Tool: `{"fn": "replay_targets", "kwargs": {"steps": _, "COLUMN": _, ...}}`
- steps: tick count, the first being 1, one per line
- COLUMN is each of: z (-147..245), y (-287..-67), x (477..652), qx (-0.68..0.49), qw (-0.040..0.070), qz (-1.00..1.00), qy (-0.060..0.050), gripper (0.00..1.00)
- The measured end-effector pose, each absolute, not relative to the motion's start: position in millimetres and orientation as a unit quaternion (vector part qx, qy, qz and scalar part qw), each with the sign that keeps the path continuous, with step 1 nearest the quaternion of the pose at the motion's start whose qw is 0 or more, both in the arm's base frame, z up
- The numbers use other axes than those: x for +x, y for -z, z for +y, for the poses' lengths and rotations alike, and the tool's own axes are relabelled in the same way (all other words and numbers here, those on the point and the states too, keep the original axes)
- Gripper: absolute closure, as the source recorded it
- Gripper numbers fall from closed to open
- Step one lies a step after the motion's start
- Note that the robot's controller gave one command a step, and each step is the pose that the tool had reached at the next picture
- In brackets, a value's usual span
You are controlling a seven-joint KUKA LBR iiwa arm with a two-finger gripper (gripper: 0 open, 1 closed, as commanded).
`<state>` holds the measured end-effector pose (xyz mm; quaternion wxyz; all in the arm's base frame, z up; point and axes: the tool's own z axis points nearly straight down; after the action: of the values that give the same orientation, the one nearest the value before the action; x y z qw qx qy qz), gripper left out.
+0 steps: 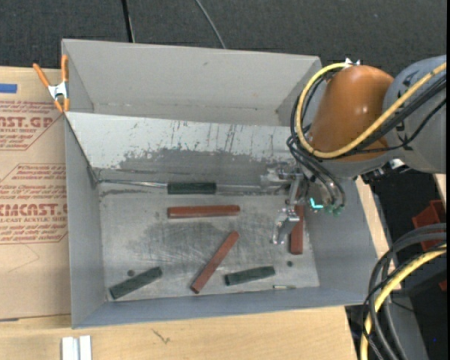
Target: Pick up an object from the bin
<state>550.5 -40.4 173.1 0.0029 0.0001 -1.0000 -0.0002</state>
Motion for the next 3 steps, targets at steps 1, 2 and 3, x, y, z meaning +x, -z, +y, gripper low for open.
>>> {"fn": "replay_targets", "kwargs": {"steps": 1, "z": -40, "y": -177, "x": 552.3, "qx": 0.000, "qw": -0.001, "qz": -1.000, "qy": 0.000, "gripper": 0.00}}
{"fn": "replay_targets", "kwargs": {"steps": 2, "z": -31, "y": -110, "x": 568.1, "qx": 0.032, "qw": -0.004, "qz": -0.999, "qy": 0.000, "gripper": 0.00}}
{"fn": "replay_targets", "kwargs": {"steps": 3, "z": 2, "y": -73, "x": 581.4, "qx": 0.026, "qw": 0.002, "qz": -1.000, "qy": 0.000, "gripper": 1.00}}
